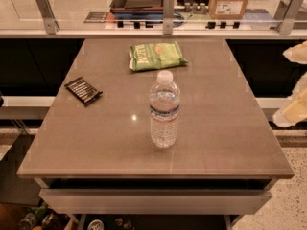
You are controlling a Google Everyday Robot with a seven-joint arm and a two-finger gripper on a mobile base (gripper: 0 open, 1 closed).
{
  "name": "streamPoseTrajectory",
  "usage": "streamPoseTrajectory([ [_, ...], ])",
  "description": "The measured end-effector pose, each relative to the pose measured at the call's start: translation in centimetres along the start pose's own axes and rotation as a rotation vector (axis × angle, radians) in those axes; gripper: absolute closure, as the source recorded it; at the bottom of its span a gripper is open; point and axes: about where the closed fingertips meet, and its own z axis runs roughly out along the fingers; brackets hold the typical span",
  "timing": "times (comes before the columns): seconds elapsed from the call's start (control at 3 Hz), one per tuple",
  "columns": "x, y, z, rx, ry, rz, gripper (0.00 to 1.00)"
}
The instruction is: Pick water bottle
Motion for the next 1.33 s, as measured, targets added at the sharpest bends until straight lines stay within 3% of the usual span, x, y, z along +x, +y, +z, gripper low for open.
streamPoseTrajectory([
  [0.33, 0.4, 0.8, 0.8, -0.024, -0.186, 0.028, 0.0],
  [0.67, -1.0, 2.9, 1.9, -0.058, -0.348, -0.005, 0.0],
  [1.0, -2.5, 7.0, 4.6, -0.098, -0.402, -0.058, 0.0],
  [1.33, -2.2, 7.3, 5.0, -0.098, -0.387, -0.059, 0.0],
])
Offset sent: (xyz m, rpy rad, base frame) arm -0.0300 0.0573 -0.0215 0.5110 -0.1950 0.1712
